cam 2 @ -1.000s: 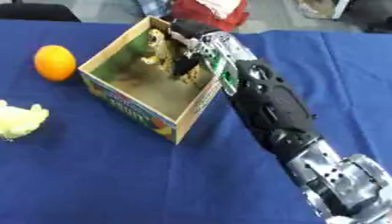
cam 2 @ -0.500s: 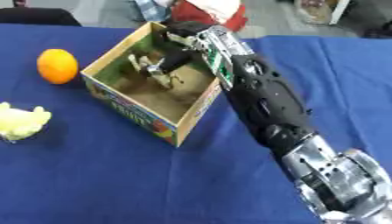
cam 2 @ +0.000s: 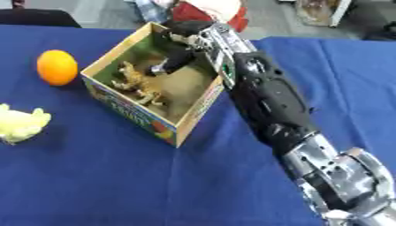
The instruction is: Pick up objects on the table and place them in the box.
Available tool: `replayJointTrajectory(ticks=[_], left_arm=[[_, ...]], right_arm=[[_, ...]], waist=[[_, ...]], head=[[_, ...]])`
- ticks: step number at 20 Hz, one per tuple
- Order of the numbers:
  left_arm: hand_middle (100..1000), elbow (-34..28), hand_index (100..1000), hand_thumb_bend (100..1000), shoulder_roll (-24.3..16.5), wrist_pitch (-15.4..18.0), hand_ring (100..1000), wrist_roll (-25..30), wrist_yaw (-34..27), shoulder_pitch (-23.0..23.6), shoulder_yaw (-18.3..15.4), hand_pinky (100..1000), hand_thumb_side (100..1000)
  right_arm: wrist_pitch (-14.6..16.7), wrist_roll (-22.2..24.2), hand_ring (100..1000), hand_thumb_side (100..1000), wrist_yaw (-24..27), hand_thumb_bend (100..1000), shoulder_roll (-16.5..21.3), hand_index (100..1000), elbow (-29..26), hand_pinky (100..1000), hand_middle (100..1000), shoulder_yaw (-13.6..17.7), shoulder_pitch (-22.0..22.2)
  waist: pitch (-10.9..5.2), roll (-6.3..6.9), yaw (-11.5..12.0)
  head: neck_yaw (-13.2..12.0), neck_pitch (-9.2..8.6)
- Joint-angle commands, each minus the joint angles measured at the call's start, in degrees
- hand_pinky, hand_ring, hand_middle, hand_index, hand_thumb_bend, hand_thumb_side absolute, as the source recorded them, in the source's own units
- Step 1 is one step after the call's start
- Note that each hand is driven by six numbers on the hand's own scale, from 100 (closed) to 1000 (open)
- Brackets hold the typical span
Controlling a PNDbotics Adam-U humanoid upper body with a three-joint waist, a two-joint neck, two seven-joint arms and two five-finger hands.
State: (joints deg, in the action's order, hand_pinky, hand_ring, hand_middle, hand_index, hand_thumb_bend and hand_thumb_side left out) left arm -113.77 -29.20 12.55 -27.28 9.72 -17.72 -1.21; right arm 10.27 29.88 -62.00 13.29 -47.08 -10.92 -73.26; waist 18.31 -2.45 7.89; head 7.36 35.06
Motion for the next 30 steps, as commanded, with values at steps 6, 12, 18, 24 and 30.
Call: replayJointTrajectory(ticks=[6,12,18,24,30], left_arm=[[710,-0.82,946,197,-3.37,-3.84,725,0.67,2.20,-2.26,-0.67,503,924],[731,-0.82,938,207,-10.43,-11.03,760,5.41,13.25,-6.27,-0.95,523,784],[749,-0.82,923,280,-15.26,-12.83,806,14.94,24.87,-9.20,0.19,561,722],[805,-0.82,936,421,-19.65,-10.21,872,33.33,32.62,-10.99,1.71,624,828],[826,-0.37,940,686,-23.77,-8.08,897,46.32,36.33,-13.96,3.00,640,912]], right_arm=[[-3.44,-3.03,844,889,17.27,100,8.19,922,-22.84,707,741,-0.82,2.41],[-13.17,-9.49,805,917,32.86,100,15.93,882,-44.34,697,671,0.20,12.03],[-19.60,-15.77,784,906,43.84,100,18.75,868,-57.65,693,638,4.17,20.83],[-22.71,-21.03,774,893,49.35,100,21.68,863,-65.90,687,630,6.58,26.90],[-22.42,-25.37,765,887,52.14,100,23.58,859,-67.49,688,620,8.24,31.13]], waist=[[-1.44,0.54,-0.90],[-1.86,0.90,-2.41],[-2.52,1.29,-3.79],[-3.13,1.46,-4.37],[-3.94,1.64,-4.68]], head=[[-1.19,0.95],[-2.22,1.35],[-3.29,2.04],[-4.04,2.40],[-4.64,3.01]])
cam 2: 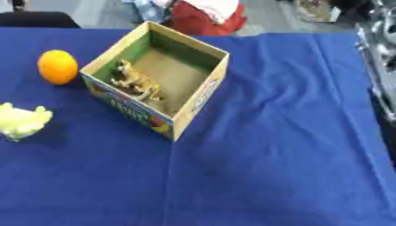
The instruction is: Pick up objects on the table and place them in the box.
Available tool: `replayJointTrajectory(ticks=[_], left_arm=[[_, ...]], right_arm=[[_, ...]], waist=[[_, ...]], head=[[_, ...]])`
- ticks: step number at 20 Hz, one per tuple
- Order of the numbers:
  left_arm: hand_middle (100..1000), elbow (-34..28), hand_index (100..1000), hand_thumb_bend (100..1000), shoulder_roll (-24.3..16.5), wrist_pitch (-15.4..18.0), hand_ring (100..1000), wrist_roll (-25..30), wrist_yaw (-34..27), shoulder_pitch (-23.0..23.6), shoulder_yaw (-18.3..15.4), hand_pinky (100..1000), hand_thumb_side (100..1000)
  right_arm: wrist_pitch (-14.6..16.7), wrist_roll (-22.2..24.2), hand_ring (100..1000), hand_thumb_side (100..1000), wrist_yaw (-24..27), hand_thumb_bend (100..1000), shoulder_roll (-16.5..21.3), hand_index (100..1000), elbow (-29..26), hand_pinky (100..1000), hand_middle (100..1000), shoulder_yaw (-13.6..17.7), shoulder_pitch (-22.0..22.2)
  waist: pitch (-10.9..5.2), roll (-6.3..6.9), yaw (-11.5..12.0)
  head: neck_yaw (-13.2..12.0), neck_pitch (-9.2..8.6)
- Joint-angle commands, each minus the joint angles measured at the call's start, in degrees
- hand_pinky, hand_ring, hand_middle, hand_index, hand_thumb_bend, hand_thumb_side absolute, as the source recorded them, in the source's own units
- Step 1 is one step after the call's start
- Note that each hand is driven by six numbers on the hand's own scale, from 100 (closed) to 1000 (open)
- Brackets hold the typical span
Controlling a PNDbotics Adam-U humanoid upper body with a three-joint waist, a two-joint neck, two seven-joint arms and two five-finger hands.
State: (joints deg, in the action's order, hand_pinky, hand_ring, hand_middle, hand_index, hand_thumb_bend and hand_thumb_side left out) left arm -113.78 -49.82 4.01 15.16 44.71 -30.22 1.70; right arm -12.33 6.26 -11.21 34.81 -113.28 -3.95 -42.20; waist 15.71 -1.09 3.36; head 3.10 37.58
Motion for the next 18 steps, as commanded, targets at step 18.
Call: replayJointTrajectory(ticks=[18], left_arm=[[884,6.34,988,840,-2.97,-0.21,960,26.02,4.64,-3.87,5.93,706,898]], right_arm=[[1.92,-7.43,746,901,5.15,100,2.90,852,-1.31,694,604,3.86,5.45]], waist=[[0.26,0.62,-0.85]], head=[[-1.22,1.01]])
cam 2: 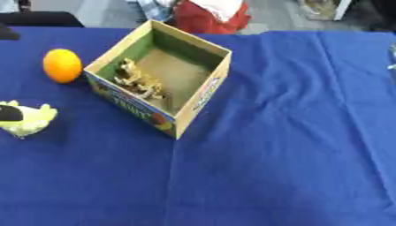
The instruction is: Pick up objects on the table and place them in the box.
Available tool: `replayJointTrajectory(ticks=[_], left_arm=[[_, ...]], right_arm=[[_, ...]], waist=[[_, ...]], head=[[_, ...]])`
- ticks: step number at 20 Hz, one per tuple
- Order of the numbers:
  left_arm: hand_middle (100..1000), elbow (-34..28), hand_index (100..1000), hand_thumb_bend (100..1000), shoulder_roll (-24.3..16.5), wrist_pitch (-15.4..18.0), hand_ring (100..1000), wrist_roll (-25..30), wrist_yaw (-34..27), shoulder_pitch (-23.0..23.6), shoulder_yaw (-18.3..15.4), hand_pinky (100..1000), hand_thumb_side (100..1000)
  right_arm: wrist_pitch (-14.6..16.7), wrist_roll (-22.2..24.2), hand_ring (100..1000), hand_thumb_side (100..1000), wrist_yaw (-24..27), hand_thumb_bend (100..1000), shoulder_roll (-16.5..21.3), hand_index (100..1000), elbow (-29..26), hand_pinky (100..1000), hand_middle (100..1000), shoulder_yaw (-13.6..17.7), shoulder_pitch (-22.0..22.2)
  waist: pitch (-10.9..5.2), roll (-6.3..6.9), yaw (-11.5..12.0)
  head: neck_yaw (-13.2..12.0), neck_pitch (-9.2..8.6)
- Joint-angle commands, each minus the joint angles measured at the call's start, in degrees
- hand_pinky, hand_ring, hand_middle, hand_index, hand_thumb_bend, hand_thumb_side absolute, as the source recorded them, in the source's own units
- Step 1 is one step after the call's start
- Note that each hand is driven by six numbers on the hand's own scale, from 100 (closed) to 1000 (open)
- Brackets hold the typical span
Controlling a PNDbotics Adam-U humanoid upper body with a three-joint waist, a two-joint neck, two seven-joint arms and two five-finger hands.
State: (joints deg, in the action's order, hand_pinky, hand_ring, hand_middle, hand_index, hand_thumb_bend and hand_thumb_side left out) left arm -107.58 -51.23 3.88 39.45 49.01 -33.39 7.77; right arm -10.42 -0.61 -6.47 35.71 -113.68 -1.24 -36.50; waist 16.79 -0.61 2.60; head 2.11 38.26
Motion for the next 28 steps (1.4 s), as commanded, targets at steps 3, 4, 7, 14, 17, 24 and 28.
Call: replayJointTrajectory(ticks=[3,4,7,14,17,24,28], left_arm=[[887,1.07,992,855,-1.16,-0.17,962,3.59,0.24,-0.81,0.36,713,878],[888,1.42,993,857,-1.06,-0.28,963,4.22,0.28,-0.87,0.50,713,876],[890,2.60,1000,871,-0.62,-0.77,963,5.95,0.60,-1.05,0.88,720,880],[889,5.46,1000,874,0.01,-2.86,963,8.71,3.42,-1.24,2.32,725,893],[884,6.86,995,863,0.42,-3.56,959,8.81,5.19,-1.30,3.04,717,896],[864,12.05,974,791,1.94,-4.80,943,8.02,7.50,-1.81,3.83,683,879],[849,15.11,955,761,2.82,-4.87,936,7.54,7.85,-2.20,4.25,658,878]], right_arm=[[-0.24,-0.93,745,897,0.34,100,2.02,852,-0.91,696,603,1.65,0.40],[-0.31,-1.00,745,907,0.31,100,2.06,852,-0.91,696,603,1.75,0.55],[-0.48,-1.18,744,908,0.19,100,2.05,851,-0.91,697,602,1.99,0.85],[-0.82,-1.69,743,911,0.08,100,1.78,850,-0.91,698,601,2.43,1.45],[-0.91,-1.80,743,913,0.12,100,1.43,849,-0.91,699,602,2.57,1.50],[-1.10,-2.22,742,910,0.13,100,0.92,846,-0.91,699,601,2.86,1.74],[-1.32,-2.58,742,909,0.19,100,0.54,846,-0.91,699,601,3.08,1.86]], waist=[[-0.04,0.09,-0.15],[0.18,0.07,-0.15],[0.78,-0.01,-0.12],[1.22,-0.19,-0.30],[1.15,-0.32,-0.42],[1.08,-0.66,-0.70],[1.18,-0.79,-0.84]], head=[[-0.33,0.04],[-0.37,-0.11],[-0.46,-0.55],[-1.18,-1.23],[-1.42,-1.61],[-1.83,-2.18],[-2.03,-2.43]])
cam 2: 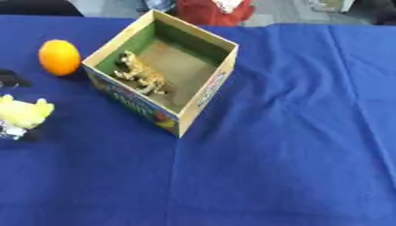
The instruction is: Pick up objects on the table and place them in the box.
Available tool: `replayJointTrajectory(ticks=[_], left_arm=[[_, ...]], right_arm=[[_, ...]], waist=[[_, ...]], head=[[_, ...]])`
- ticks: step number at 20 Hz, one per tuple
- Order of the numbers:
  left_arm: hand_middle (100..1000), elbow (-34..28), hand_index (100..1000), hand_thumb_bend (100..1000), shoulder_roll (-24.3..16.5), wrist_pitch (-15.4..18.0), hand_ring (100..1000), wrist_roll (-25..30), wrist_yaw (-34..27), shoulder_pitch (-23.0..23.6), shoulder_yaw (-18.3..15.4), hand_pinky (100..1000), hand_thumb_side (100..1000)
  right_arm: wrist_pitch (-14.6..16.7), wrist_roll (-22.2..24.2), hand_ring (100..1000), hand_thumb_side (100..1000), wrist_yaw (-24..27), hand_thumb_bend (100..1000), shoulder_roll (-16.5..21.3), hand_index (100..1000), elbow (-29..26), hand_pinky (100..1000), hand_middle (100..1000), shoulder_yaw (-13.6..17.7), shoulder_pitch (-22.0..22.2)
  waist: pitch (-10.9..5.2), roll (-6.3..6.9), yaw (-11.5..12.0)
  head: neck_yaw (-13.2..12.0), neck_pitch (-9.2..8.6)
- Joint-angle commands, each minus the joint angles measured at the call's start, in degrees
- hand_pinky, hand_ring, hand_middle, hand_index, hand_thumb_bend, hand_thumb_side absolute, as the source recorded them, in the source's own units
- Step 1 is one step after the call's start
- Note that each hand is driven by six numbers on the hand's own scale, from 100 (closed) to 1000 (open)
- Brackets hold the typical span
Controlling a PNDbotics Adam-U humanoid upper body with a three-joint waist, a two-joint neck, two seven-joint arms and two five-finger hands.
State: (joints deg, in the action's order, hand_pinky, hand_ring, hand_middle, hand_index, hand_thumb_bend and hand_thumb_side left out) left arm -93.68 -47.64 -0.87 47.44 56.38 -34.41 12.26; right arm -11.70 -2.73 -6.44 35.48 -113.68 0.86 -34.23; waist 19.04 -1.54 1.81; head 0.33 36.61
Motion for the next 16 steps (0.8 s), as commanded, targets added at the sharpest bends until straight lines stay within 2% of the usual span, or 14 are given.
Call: replayJointTrajectory(ticks=[1,8,12,14,15,16], left_arm=[[846,1.91,951,757,-0.57,-0.10,933,-0.53,0.44,-1.26,-0.15,652,876],[805,5.58,914,660,0.32,-0.16,894,-0.08,-0.87,-1.52,-0.10,574,846],[807,6.96,913,620,0.46,-0.11,891,0.88,-0.90,-1.64,-0.06,563,812],[803,7.65,910,519,0.59,-0.17,886,1.25,-0.17,-1.69,-0.08,553,756],[802,7.93,910,507,0.70,-0.20,885,1.33,0.08,-1.71,-0.09,552,749],[795,8.22,905,368,0.80,-0.29,876,1.35,0.21,-1.71,-0.12,537,686]], right_arm=[[-0.10,-0.58,742,909,0.19,100,0.69,845,-0.91,699,601,1.03,-0.38],[-0.38,-1.05,742,908,0.15,100,0.42,843,-0.91,699,603,1.12,-0.17],[-0.47,-1.16,741,911,0.09,100,0.21,841,-0.91,699,602,1.14,-0.12],[-0.48,-1.14,740,915,0.12,100,0.08,839,-0.91,700,601,1.10,-0.08],[-0.50,-1.11,740,916,0.14,100,0.03,839,-0.91,700,601,1.09,-0.04],[-0.55,-1.12,740,919,0.14,100,-0.03,837,-0.91,700,601,1.11,0.00]], waist=[[-1.05,0.12,-0.08],[-0.99,0.06,-0.21],[-1.05,0.07,-0.26],[-1.09,0.06,-0.32],[-1.10,0.05,-0.33],[-1.11,0.05,-0.34]], head=[[-0.29,-0.82],[-0.28,-1.08],[-0.27,-1.15],[-0.30,-1.23],[-0.30,-1.26],[-0.29,-1.31]])
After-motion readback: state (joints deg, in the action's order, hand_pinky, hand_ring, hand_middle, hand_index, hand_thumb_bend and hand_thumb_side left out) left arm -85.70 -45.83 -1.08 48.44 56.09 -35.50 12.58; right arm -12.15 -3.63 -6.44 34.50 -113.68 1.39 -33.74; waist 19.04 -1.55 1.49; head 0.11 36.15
